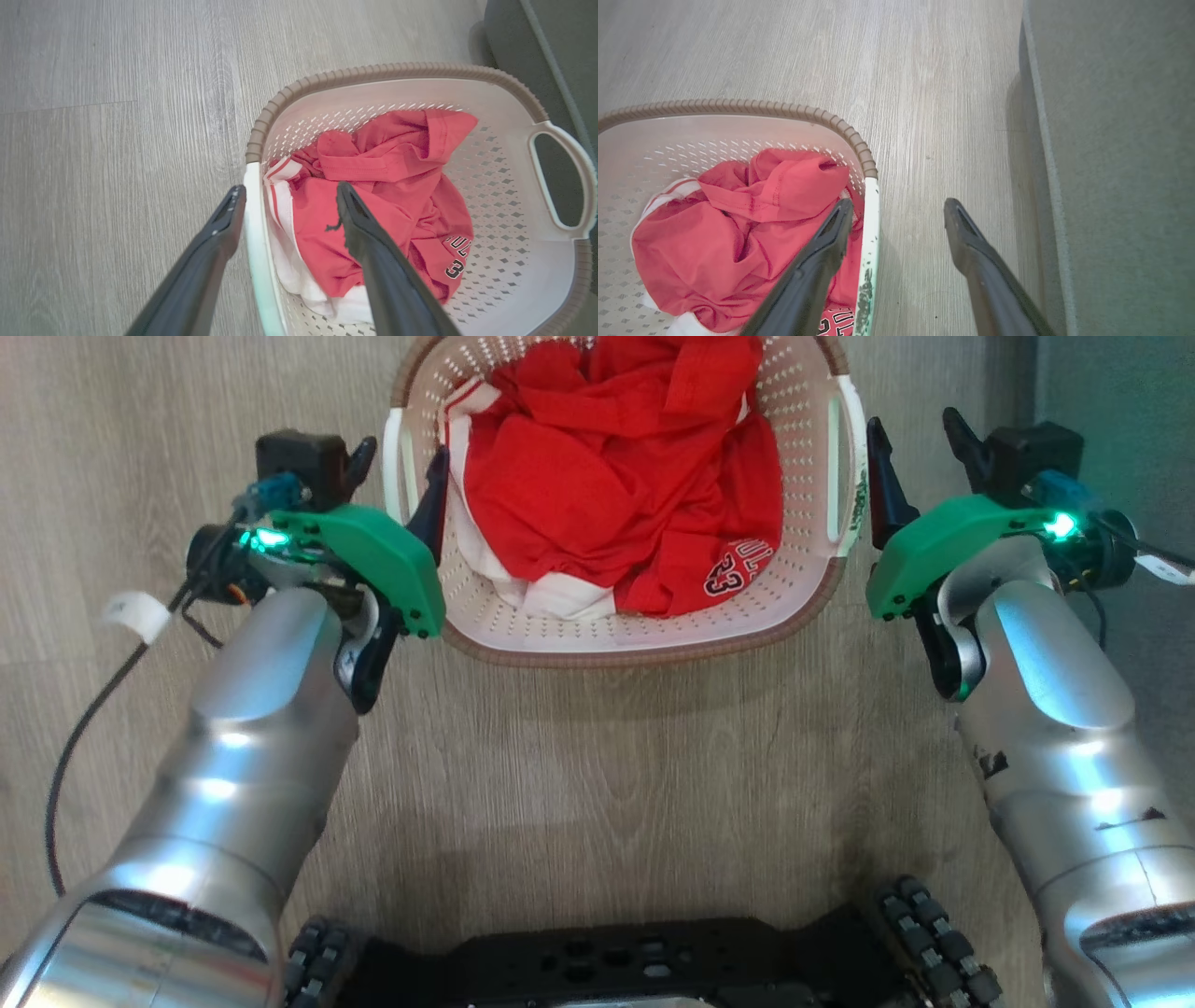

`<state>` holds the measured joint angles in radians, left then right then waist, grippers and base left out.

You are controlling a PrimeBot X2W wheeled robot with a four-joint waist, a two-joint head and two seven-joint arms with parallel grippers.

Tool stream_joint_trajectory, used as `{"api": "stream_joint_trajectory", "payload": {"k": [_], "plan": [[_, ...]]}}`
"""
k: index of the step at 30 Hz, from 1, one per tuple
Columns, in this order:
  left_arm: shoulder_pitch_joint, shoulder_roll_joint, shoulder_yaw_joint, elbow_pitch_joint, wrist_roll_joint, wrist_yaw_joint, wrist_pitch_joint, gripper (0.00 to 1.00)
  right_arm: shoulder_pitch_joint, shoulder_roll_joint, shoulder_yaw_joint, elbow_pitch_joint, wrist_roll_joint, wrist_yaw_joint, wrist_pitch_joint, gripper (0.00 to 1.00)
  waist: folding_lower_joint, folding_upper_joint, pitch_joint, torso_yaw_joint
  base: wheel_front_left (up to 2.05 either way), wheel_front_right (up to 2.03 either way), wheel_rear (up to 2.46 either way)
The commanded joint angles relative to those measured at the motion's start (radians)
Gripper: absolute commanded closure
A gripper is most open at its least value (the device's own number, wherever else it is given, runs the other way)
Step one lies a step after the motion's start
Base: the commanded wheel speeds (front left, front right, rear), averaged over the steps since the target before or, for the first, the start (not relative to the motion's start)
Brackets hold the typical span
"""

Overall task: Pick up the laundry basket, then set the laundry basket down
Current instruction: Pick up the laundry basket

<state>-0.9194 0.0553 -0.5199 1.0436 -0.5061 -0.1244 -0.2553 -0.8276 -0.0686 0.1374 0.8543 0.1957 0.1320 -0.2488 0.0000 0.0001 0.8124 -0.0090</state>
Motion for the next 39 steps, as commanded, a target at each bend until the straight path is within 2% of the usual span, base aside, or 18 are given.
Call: {"api": "stream_joint_trajectory", "payload": {"k": [1, 13, 22, 23, 24, 25, 39], "plan": [[-0.013, 0.021, 0.006, -0.001, -0.012, -0.006, -0.006, 0.00, 0.011, 0.018, 0.023, -0.006, 0.008, -0.001, -0.013, 0.00, 0.0000, -0.0001, 0.012, 0.000, 0.00, 0.00, 0.00], [-0.084, 0.026, -0.074, 0.121, -0.099, -0.006, -0.006, 0.00, -0.043, 0.018, 0.087, 0.089, 0.050, -0.001, -0.013, 0.00, 0.0000, -0.0001, 0.075, 0.009, 0.00, 0.00, 0.00], [-0.100, 0.020, -0.152, 0.143, -0.161, -0.006, 0.018, 0.00, -0.072, 0.018, 0.136, 0.154, 0.092, -0.001, -0.013, 0.00, 0.0000, -0.0001, 0.095, 0.010, 0.00, 0.00, 0.00], [-0.100, 0.019, -0.162, 0.140, -0.172, -0.006, 0.028, 0.00, -0.076, 0.018, 0.145, 0.166, 0.101, -0.001, -0.013, 0.18, 0.0000, -0.0001, 0.096, 0.011, 0.00, 0.00, 0.00], [-0.097, 0.018, -0.171, 0.133, -0.187, -0.006, 0.038, 0.66, -0.080, 0.018, 0.151, 0.181, 0.107, -0.001, -0.013, 0.96, 0.0000, -0.0001, 0.096, 0.011, 0.00, 0.00, 0.00], [-0.094, 0.018, -0.181, 0.126, -0.202, -0.006, 0.051, 1.00, -0.084, 0.018, 0.158, 0.199, 0.114, -0.001, -0.013, 1.00, 0.0000, -0.0001, 0.094, 0.011, 0.00, 0.00, 0.00], [-0.103, 0.044, -0.270, 0.127, -0.322, -0.006, 0.082, 1.00, -0.111, 0.018, 0.209, 0.264, 0.157, -0.001, -0.013, 1.00, 0.0000, -0.0001, 0.082, 0.016, 0.00, 0.00, 0.00]]}}
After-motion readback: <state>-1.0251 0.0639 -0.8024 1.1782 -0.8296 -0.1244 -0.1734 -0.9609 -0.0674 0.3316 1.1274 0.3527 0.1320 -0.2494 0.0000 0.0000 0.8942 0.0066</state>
